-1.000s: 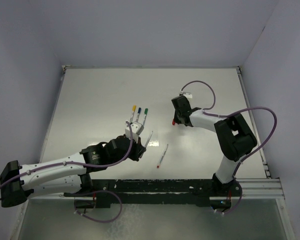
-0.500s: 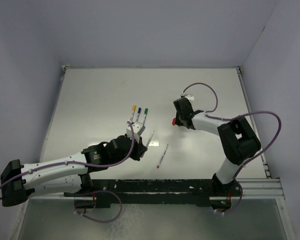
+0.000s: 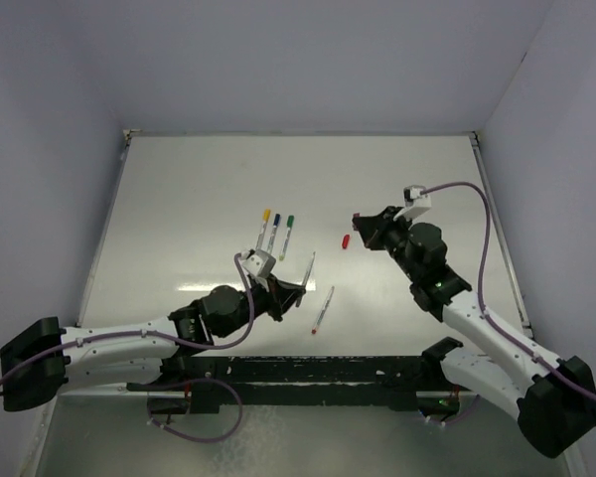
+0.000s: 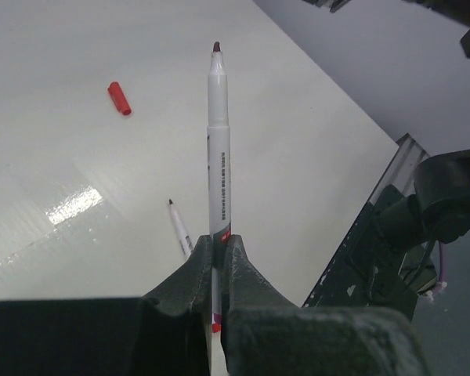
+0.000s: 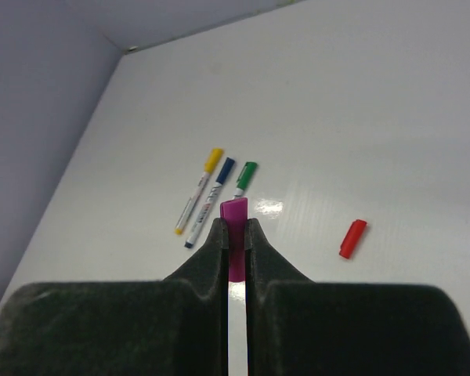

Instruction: Insert the pens into the pen caps

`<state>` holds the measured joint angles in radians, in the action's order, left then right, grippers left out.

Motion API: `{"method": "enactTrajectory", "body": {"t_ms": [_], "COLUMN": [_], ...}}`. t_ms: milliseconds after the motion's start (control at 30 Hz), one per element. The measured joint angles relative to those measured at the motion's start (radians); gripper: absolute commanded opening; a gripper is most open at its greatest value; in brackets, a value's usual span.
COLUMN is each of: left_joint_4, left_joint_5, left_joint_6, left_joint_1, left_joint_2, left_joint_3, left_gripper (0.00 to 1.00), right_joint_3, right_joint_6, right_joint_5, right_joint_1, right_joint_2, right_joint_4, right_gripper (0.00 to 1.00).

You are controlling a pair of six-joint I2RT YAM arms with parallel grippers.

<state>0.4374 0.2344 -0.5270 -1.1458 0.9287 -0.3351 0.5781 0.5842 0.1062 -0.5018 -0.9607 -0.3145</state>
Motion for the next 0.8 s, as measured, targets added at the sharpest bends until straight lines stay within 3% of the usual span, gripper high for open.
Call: {"method": "enactTrajectory", "body": {"t_ms": [167,333,533,800], "left_joint_4": [0.267,0.442,0.497,0.488], "left_joint_5": [-0.002,-0.021,-0.047,-0.049], "left_joint_6": [-0.003,-0.014,-0.033,-0.031], "left_joint_1": [0.0,0.0,0.0,0.0], "left_joint_2": [0.04,0.115,0.174,0.177], "left_joint_3": [0.071,0.078,0.076,0.028], "left_gripper": [0.0,0.0,0.0,0.0], "right_joint_3": [-0.153,-0.214,-0.227,-0.227], "right_joint_6": [0.062,0.127,0.182,0.218], "right_joint_5": [-0.118,-0.217,-0.301,-0.364], "right_joint_1": [0.0,0.0,0.0,0.0], "right_joint_2": [0.105,0.093,0.035,-0.008], "right_joint_4": [-0.225,-0.457,-0.673,-0.821], "right_gripper": [0.0,0.0,0.0,0.0]}}
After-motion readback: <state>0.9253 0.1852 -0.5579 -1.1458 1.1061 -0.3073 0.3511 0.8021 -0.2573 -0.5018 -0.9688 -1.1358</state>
